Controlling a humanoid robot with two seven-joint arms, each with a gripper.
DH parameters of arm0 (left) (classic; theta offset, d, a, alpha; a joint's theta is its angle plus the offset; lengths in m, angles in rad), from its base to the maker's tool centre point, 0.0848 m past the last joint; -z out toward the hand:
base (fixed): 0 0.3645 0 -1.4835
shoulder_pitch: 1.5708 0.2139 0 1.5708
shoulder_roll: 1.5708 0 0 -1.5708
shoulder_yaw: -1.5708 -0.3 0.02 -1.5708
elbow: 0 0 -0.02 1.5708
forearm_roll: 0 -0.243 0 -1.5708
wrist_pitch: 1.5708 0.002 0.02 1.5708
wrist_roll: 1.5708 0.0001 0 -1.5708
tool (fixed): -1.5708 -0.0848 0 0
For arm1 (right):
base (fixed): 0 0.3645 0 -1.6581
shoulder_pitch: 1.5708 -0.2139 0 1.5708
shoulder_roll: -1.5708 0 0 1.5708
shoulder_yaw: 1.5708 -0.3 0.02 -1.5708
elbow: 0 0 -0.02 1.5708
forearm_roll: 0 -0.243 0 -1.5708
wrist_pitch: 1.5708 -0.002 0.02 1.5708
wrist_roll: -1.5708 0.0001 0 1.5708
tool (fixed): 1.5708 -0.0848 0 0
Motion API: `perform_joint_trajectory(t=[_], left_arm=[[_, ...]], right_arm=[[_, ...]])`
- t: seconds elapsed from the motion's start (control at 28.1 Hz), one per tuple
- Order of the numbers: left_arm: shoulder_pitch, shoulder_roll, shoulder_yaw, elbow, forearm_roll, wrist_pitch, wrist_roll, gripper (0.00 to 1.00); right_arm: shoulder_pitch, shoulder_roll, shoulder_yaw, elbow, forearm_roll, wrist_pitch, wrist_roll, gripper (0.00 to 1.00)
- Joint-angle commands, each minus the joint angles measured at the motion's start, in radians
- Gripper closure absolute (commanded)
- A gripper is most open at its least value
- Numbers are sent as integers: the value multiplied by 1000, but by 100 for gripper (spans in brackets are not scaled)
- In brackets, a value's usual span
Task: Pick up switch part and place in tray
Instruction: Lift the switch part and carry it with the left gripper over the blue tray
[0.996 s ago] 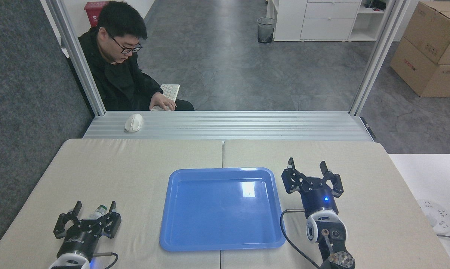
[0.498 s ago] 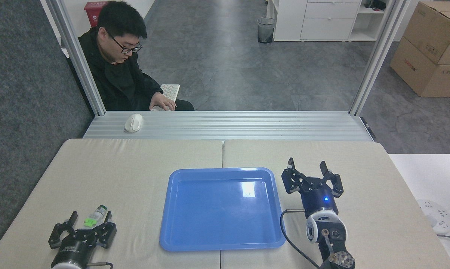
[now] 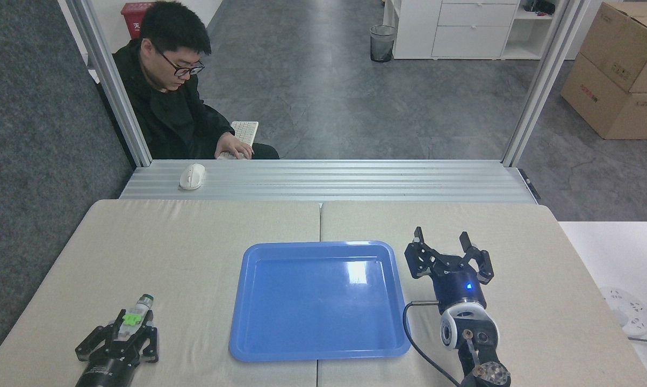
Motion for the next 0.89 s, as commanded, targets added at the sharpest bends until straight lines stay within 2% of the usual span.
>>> perform_joint_trajectory(t=[0.0, 0.21, 0.32, 0.43, 0.5, 0.6, 0.71, 0.85], left_arm=[[27, 3, 2, 13, -53, -18, 39, 100], [25, 5, 9, -32, -103, -17, 54, 100], [24, 6, 14, -176, -95, -23, 56, 100], [13, -9, 14, -338, -60, -79, 30, 100], [11, -32, -8, -426, -29, -127, -51, 100], [-47, -124, -67, -434, -29, -141, -171, 100], [-123, -179, -151, -371, -46, -122, -219, 100], [-156, -192, -287, -287, -119, -83, -219, 100]], right_arm=[[-1, 1, 0, 0, 0, 0, -1, 0], [-1, -2, 0, 0, 1, 0, 0, 0], [-3, 1, 1, 0, 1, 0, 0, 0], [-6, 1, 1, 0, 1, 0, 0, 0], [-6, 1, 0, 0, 1, 0, 0, 0], [-6, 2, 0, 0, 0, 0, -1, 0], [-6, 2, 0, 0, 1, 0, -1, 0], [-6, 2, 0, 0, 0, 0, -1, 0]])
